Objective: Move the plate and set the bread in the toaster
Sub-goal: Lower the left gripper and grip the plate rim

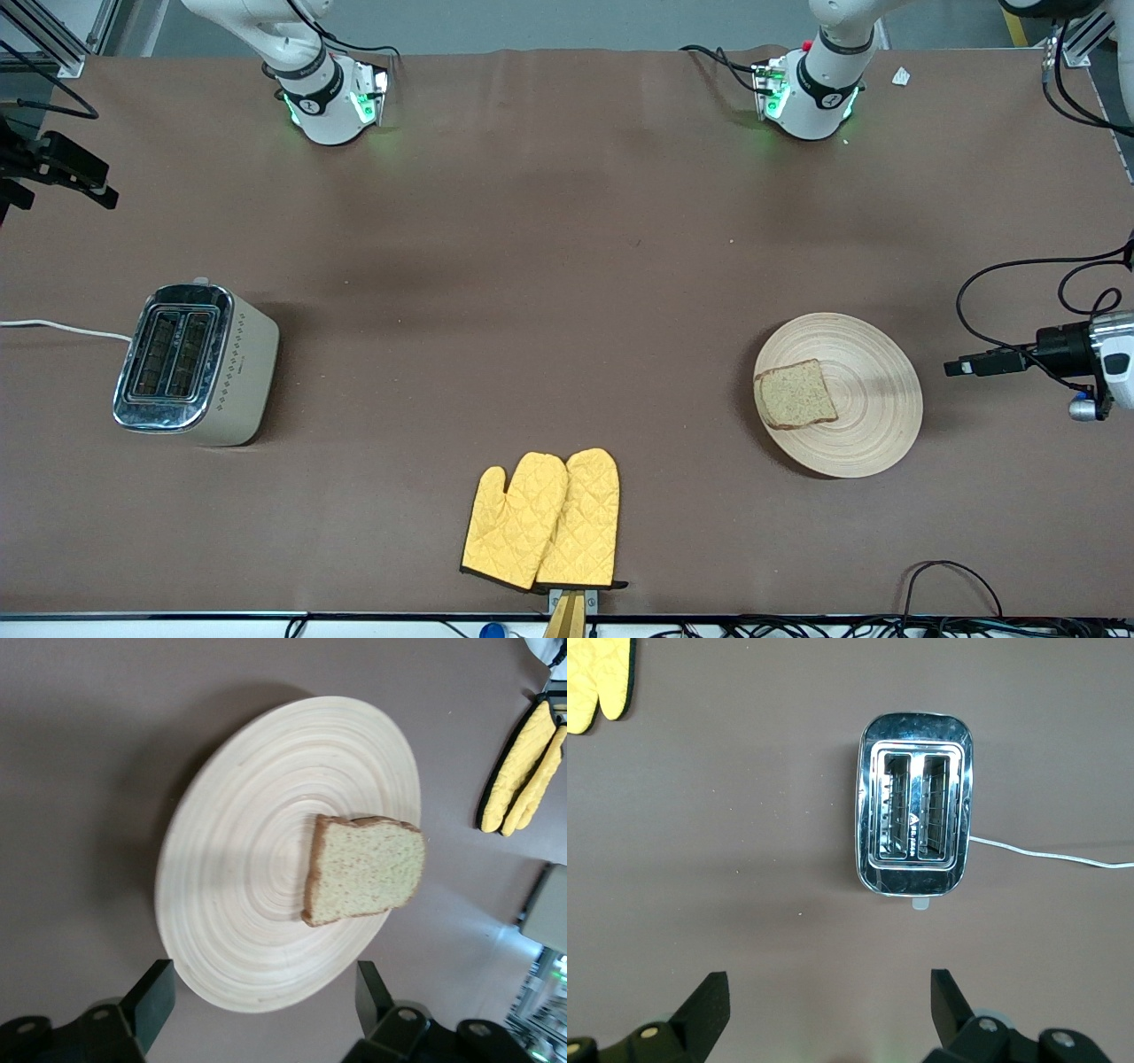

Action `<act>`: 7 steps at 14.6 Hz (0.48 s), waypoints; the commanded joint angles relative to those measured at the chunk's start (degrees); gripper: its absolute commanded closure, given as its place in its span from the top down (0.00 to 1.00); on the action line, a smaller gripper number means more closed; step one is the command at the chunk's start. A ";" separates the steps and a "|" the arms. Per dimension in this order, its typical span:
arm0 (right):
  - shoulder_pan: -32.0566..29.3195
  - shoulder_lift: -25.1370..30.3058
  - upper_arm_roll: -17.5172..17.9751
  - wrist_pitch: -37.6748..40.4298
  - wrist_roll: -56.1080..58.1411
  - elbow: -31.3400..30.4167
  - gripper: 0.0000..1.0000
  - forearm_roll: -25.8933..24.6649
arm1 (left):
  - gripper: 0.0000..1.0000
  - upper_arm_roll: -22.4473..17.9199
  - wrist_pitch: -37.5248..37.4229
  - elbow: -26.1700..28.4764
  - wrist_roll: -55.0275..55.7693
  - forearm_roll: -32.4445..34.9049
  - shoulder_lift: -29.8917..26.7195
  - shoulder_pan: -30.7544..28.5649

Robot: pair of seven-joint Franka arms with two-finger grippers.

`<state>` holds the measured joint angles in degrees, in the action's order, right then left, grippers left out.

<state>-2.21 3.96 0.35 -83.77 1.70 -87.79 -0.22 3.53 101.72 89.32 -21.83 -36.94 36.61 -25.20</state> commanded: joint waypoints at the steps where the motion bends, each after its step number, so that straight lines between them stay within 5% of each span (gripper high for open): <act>1: -0.17 0.70 0.09 0.18 -0.03 -0.81 1.00 0.92 | 0.83 0.25 2.50 -1.26 -2.25 -2.78 3.46 -0.98; 7: -0.17 0.70 0.09 0.27 -0.03 -0.81 1.00 0.92 | 0.73 0.43 7.70 -1.26 -5.15 -7.34 6.98 -1.52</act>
<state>-2.21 3.95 0.35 -83.67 1.71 -87.84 -0.17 3.56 109.08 88.93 -25.66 -41.63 42.35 -26.51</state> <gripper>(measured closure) 0.000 0.238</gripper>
